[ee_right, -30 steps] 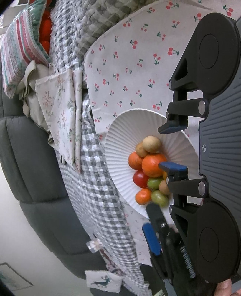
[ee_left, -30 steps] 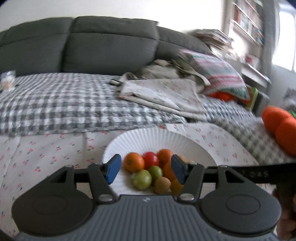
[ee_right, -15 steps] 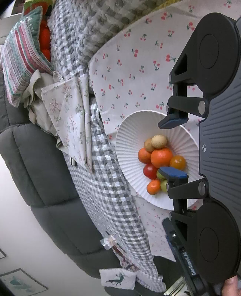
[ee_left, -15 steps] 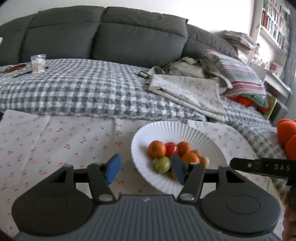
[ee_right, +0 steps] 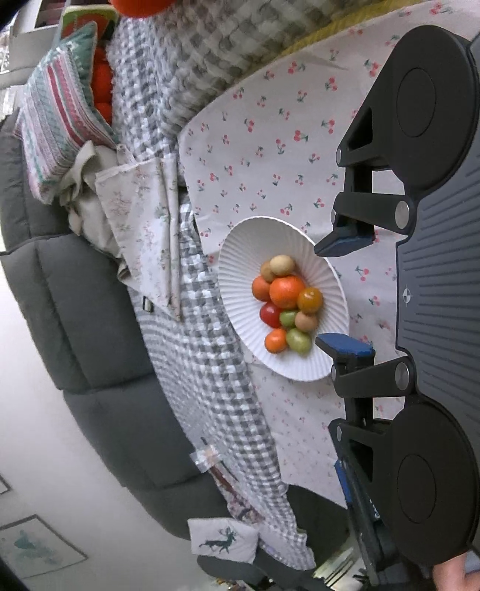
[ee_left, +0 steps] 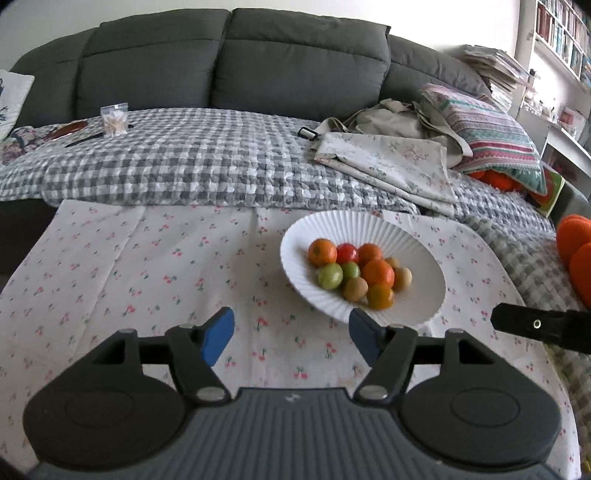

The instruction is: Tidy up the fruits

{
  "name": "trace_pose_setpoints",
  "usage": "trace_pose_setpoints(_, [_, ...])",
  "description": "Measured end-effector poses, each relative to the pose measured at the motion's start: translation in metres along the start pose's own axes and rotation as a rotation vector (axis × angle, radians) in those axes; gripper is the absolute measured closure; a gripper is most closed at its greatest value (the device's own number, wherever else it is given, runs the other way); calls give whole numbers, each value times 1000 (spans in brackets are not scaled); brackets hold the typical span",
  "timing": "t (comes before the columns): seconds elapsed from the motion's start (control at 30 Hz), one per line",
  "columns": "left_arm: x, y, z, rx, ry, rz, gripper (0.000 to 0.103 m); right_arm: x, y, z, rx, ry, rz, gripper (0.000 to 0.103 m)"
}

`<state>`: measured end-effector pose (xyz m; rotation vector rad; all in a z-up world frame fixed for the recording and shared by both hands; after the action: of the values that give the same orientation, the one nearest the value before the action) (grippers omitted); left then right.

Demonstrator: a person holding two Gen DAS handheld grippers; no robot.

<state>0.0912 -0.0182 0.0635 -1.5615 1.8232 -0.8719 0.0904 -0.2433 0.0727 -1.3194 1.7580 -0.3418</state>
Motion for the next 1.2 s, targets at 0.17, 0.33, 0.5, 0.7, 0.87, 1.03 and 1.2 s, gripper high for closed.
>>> trace_pose_setpoints(0.17, [9, 13, -30, 21, 2, 18, 29, -11, 18, -26, 12, 8, -52, 53])
trace_pose_setpoints(0.33, [16, 26, -58, 53, -9, 38, 24, -20, 39, -54, 53, 26, -127, 49])
trace_pose_setpoints(0.5, [19, 40, -80, 73, -14, 43, 13, -20, 55, -80, 77, 8, -130, 32])
trace_pose_setpoints(0.7, [19, 51, -89, 80, -44, 54, 4, -22, 74, -93, 88, 23, -152, 2])
trace_pose_setpoints(0.87, [19, 53, -91, 81, -43, 36, 1, -20, 78, -92, 106, 54, -133, 1])
trace_pose_setpoints(1.03, [22, 53, -88, 80, -54, 42, 1, -10, 74, -93, 126, 64, -82, 0])
trace_pose_setpoints(1.2, [24, 53, -85, 70, -49, 37, 1, -5, 73, -91, 117, 61, -64, 0])
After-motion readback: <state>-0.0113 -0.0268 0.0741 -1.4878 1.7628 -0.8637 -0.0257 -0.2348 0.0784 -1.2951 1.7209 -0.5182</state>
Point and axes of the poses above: each gripper's, at about its wrist camera, not at the fingertips, and z roughly the way its jaws point, x to its right, y to its underside, the point moved 3 cm from there along z, roughly the way its jaws point, and after that the axes turned 10 degrees about z, right-handed, at the moved point
